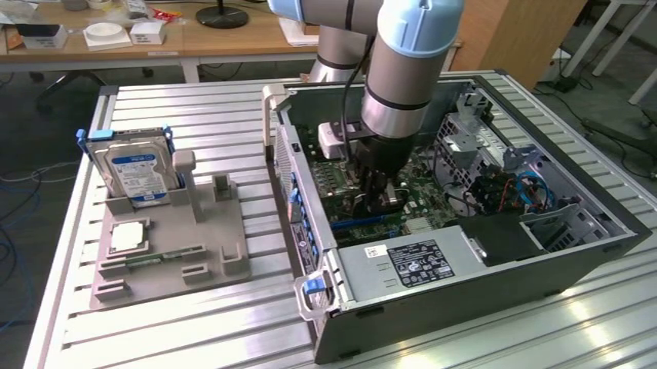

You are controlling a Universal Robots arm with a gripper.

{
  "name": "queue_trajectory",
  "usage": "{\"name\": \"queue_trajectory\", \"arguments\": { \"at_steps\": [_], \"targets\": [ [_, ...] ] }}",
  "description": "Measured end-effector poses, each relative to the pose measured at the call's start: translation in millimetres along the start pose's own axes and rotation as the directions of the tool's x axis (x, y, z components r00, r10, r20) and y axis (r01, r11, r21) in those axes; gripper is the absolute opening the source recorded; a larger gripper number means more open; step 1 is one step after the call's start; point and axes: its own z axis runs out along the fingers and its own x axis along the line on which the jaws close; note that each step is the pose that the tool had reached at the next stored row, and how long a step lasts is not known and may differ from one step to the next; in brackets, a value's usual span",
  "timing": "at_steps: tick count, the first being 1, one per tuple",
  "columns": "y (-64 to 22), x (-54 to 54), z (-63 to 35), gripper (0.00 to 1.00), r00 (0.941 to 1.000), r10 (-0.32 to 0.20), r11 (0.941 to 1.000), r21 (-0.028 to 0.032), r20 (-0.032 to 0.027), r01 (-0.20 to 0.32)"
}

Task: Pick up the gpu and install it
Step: 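Insert the gpu into the slot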

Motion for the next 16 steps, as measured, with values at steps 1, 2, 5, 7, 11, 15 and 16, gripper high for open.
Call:
{"name": "queue_trajectory", "arguments": {
  "at_steps": [1, 2, 5, 7, 11, 15, 16],
  "targets": [
    [0.0, 0.0, 0.0, 0.27, 1.0, 0.0, 1.0, 0.0, -0.0001, 0.0],
    [0.0, 0.1, -0.1, 0.27, 1.0, 0.0, 1.0, -0.0001, -0.0003, 0.0],
    [1.1, 0.1, 0.1, 0.27, 1.0, 0.0, 1.0, -0.0001, -0.0003, 0.0],
    [1.1, 0.1, 0.1, 0.27, 1.0, 0.0, 1.0, -0.0001, -0.0003, 0.0],
    [1.9, 0.1, 0.3, 0.27, 1.0, 0.0, 1.0, 0.0, -0.0001, 0.0],
    [2.3, 0.1, 0.2, 0.27, 1.0, 0.0, 1.0, -0.0002, -0.0003, 0.0],
    [2.3, 0.1, 0.2, 0.27, 1.0, 0.0, 1.0, -0.0001, -0.0003, 0.0]
  ]
}}
